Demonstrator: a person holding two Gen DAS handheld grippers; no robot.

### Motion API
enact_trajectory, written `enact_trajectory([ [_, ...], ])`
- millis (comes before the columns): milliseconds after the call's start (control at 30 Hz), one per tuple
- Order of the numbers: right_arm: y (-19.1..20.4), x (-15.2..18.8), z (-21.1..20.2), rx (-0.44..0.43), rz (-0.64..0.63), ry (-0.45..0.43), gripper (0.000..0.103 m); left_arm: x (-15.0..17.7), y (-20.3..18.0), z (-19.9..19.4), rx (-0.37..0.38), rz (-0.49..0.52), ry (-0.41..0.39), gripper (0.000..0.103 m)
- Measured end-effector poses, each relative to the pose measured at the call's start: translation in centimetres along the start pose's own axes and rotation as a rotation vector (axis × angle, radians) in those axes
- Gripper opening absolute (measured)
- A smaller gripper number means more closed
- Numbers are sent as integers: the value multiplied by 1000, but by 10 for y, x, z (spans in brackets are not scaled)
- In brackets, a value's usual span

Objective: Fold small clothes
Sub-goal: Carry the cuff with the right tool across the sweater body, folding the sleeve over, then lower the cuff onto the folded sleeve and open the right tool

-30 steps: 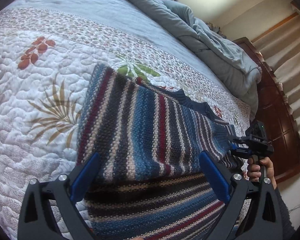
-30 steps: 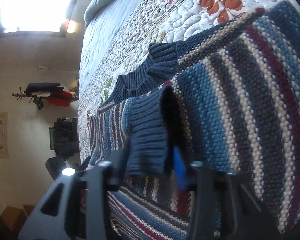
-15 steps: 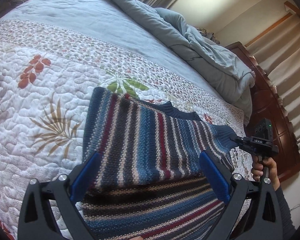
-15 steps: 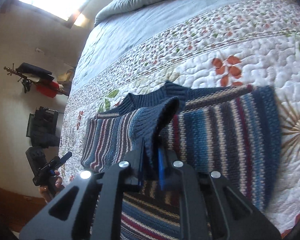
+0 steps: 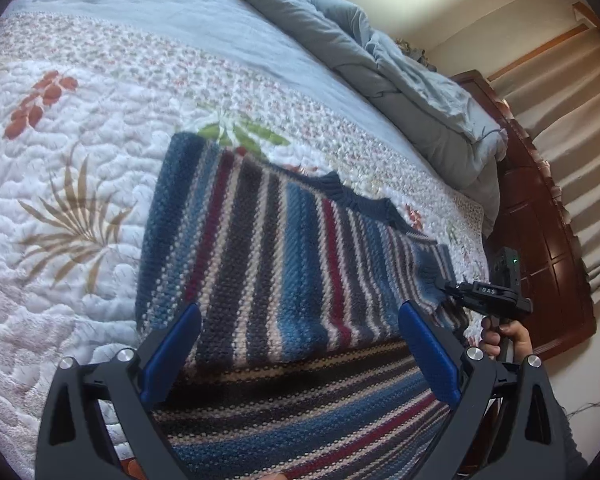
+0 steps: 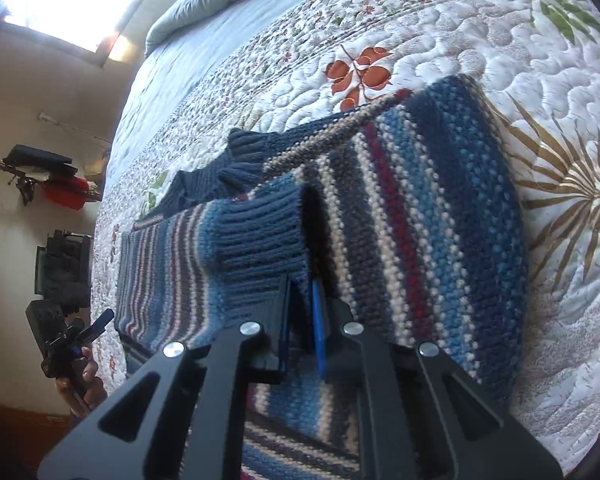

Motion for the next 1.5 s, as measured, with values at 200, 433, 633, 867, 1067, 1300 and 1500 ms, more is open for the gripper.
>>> enact_trajectory([
  [200,13,-12,-36,32,-42,-123,17,4,0,7,-13,9,11,99],
  [433,59,-32,12,-124,-44,-65,17,-13,-22,21,-26,51,13,99],
  [633,21,-16,22,-46,-4,-42,1,4,-19,42,-193,116,37,99],
  [867,81,35,-4,18,-262,-114,14,37,-85,7,-601,430,-216,99],
  [1067,57,42,30,94,-257,-63,0,51,-120,-7,-611,480,-280,99],
  [1300,40,44,-2,78,-193,-111,10,59,-126,-13,-618,481,-277,99],
  [1500,7,55,-46,115,-88,-213,19,80,-128,-25,-621,484,-250,99],
])
Point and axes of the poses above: each gripper's, at about its wrist camera, not at the fingertips, and z roughly the way its jaws point, y to its left, x to its underside, the point moved 7 cm from there along z, roughly the way its jaws point, and after that the axes turned 5 degrees about y, right-handed, at the moved point
